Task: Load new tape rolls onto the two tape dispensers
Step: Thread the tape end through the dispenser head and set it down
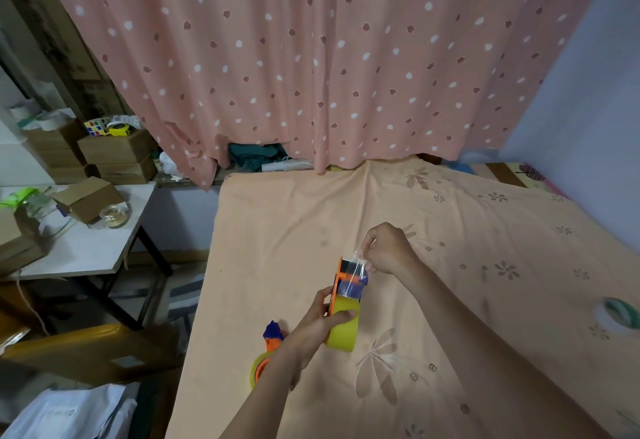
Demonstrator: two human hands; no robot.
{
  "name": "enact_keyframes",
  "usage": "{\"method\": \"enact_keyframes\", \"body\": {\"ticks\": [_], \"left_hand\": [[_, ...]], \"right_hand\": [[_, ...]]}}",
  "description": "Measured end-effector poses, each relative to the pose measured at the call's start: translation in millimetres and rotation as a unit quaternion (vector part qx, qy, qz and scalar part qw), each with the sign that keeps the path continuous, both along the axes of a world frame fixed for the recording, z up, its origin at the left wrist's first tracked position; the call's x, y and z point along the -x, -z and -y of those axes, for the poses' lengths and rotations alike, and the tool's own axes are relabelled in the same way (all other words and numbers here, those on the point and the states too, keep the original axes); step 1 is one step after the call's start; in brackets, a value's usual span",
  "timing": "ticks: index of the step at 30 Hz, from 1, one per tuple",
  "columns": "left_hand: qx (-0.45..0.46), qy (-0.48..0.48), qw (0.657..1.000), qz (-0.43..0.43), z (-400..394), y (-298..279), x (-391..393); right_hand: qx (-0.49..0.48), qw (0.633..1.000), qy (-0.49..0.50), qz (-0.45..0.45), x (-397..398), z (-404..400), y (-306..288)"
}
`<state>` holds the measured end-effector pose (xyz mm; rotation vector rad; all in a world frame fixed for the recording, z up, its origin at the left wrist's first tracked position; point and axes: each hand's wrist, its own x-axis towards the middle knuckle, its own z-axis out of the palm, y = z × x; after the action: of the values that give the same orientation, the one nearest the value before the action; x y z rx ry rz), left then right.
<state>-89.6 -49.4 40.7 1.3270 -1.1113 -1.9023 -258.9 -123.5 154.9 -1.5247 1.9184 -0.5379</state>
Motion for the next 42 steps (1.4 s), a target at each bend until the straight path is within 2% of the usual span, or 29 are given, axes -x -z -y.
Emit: {"method": "enact_keyframes", "body": {"ticks": [5, 10, 15, 20, 23, 28, 38, 42], "left_hand": [[0.017, 0.040, 0.999, 0.033, -3, -5, 0], [-0.023, 0.029, 0.999, -0.039, -9, -1, -6], [-0.036, 0.036, 0.994, -0.093, -14, -2, -14], [-0.060, 0.042, 0.987, -0.145, -19, -4, -14], [-0.072, 0.035, 0.986, -0.145, -17, -6, -14], [-0.074, 0.035, 0.990, -0.112, -15, -16, -6], [-0.090, 0.033, 0.983, -0.159, -19, -14, -17], [-0.110, 0.021, 0.979, -0.172, -21, -7, -18]], "right_hand": [[0.014, 1.000, -0.012, -0.013, -4, 8, -1], [0.000, 0.996, -0.088, -0.001, 2, 16, -8], [0.013, 0.995, -0.086, 0.046, 16, 26, -14], [-0.044, 0.990, -0.094, 0.098, 20, 26, -12], [-0.083, 0.984, -0.081, 0.134, 21, 26, -12], [-0.103, 0.983, -0.091, 0.122, 22, 27, -19], [-0.041, 0.985, -0.033, 0.164, 44, 27, -18], [-0.051, 0.986, -0.053, 0.148, 49, 27, -12]]}}
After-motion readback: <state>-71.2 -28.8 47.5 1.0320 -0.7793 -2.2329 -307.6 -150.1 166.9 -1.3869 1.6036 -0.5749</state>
